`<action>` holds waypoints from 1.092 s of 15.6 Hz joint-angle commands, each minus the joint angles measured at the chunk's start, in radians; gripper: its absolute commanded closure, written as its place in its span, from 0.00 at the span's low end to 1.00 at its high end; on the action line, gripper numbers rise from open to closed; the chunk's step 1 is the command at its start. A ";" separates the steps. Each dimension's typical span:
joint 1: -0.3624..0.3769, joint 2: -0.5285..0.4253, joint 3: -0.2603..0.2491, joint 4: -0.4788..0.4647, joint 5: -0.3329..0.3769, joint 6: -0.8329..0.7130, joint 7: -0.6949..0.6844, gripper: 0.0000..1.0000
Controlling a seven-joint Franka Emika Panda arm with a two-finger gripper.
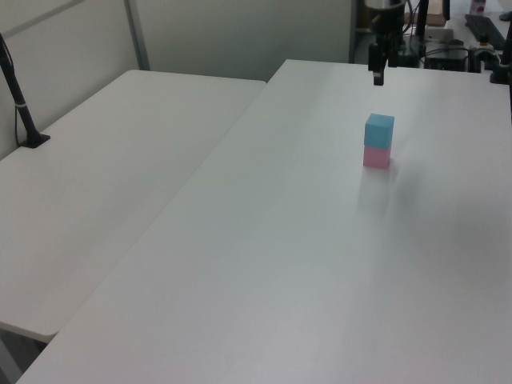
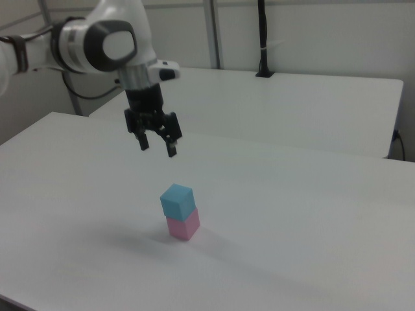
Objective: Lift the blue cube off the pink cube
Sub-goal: 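Lower the open gripper down over the light blue cube, then close the gripper on the light blue cube atop the pink cube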
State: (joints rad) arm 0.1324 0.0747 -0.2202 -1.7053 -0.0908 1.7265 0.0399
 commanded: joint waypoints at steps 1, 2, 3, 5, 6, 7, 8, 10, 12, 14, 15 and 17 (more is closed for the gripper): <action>-0.017 0.059 0.001 -0.063 -0.013 0.099 -0.080 0.00; -0.017 0.071 0.001 -0.071 -0.015 0.113 -0.089 0.00; -0.017 0.082 0.001 -0.079 -0.015 0.122 -0.092 0.00; -0.017 0.094 0.001 -0.108 -0.033 0.133 -0.098 0.00; -0.017 0.099 0.001 -0.131 -0.052 0.149 -0.101 0.00; -0.014 0.100 0.001 -0.161 -0.061 0.175 -0.101 0.00; -0.014 0.102 0.002 -0.183 -0.063 0.208 -0.101 0.00; -0.020 0.114 0.002 -0.200 -0.070 0.245 -0.104 0.00; -0.036 0.120 0.002 -0.197 -0.073 0.248 -0.132 0.14; -0.039 0.116 0.002 -0.191 -0.063 0.246 -0.170 0.44; -0.039 0.111 0.002 -0.182 -0.056 0.245 -0.184 0.57; -0.037 0.111 0.002 -0.131 -0.003 0.242 -0.195 0.62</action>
State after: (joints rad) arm 0.0980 0.2044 -0.2207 -1.8773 -0.1462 1.9539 -0.1109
